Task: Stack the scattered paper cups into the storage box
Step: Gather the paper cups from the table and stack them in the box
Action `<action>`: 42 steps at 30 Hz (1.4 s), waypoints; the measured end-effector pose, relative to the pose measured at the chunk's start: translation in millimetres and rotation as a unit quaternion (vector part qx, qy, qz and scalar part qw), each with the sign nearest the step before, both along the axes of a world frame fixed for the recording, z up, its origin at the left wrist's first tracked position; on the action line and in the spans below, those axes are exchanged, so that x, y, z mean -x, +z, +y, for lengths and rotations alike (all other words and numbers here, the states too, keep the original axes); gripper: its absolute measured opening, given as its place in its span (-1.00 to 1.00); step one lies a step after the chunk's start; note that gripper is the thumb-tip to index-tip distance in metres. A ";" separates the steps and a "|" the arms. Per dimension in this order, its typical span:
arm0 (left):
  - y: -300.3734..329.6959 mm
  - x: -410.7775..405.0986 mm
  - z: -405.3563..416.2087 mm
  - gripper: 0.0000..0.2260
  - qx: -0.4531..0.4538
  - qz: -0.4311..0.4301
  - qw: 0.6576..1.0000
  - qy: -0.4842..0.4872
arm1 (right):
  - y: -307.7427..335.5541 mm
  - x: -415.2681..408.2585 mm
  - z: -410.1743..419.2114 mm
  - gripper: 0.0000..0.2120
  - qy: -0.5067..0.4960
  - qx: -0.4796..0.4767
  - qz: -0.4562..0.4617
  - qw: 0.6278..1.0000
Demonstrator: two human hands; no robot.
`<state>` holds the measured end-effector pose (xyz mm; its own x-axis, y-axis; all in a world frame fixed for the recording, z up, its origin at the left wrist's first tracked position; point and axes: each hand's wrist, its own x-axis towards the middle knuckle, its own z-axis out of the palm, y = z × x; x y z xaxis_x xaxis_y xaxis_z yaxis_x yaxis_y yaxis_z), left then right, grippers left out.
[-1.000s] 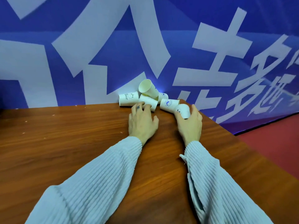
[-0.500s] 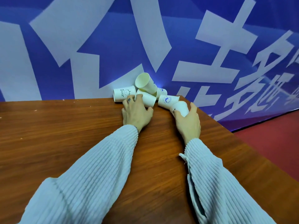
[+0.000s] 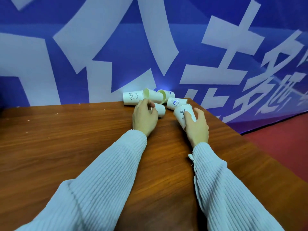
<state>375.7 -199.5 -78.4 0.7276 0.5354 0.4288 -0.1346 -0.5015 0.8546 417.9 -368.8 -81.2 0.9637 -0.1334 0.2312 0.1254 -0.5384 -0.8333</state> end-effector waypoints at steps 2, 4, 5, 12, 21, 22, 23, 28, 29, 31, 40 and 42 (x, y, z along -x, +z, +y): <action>0.4 17.6 -1.5 -0.91 -0.001 0.002 1.000 -0.009 | 1.7 10.3 -2.2 -0.46 0.022 0.005 -0.021 1.000; 0.5 39.7 -1.4 -0.90 0.005 0.004 1.000 -0.018 | 0.2 30.0 -2.6 -0.45 0.031 -0.005 -0.014 0.999; 1.2 49.3 -0.5 -0.90 0.012 0.003 1.000 -0.023 | 0.5 39.5 -2.5 -0.45 0.037 -0.017 -0.004 0.999; 23.7 132.1 16.5 -0.86 0.015 -0.021 0.999 -0.047 | 8.8 104.1 7.7 -0.40 0.112 -0.086 -0.008 0.990; 56.8 220.0 67.4 -0.86 -0.079 -0.016 0.997 -0.002 | 26.1 169.5 61.4 -0.40 0.198 -0.125 -0.007 0.972; 60.5 226.2 72.6 -0.86 -0.088 -0.017 0.996 0.003 | 29.7 176.3 68.3 -0.40 0.206 -0.125 -0.008 0.970; 64.9 232.5 77.7 -0.86 -0.093 -0.019 0.995 0.007 | 34.7 182.5 75.8 -0.39 0.215 -0.126 -0.011 0.968; 81.1 256.6 102.5 -0.90 -0.127 -0.033 0.991 0.032 | 63.0 210.3 110.3 -0.39 0.241 -0.124 -0.038 0.962; 83.7 261.4 106.7 -0.90 -0.130 -0.041 0.990 0.037 | 68.0 215.2 116.6 -0.40 0.245 -0.122 -0.040 0.961; 89.3 272.0 115.6 -0.89 -0.130 -0.057 0.989 0.046 | 76.8 225.6 128.9 -0.42 0.254 -0.119 -0.045 0.959; 116.5 353.3 191.9 -0.89 -0.179 -0.109 0.968 0.140 | 98.1 266.9 212.3 -0.43 0.323 -0.131 -0.055 0.936; 123.3 375.5 212.7 -0.87 -0.188 -0.117 0.961 0.168 | 103.8 280.5 238.7 -0.40 0.349 -0.133 -0.062 0.926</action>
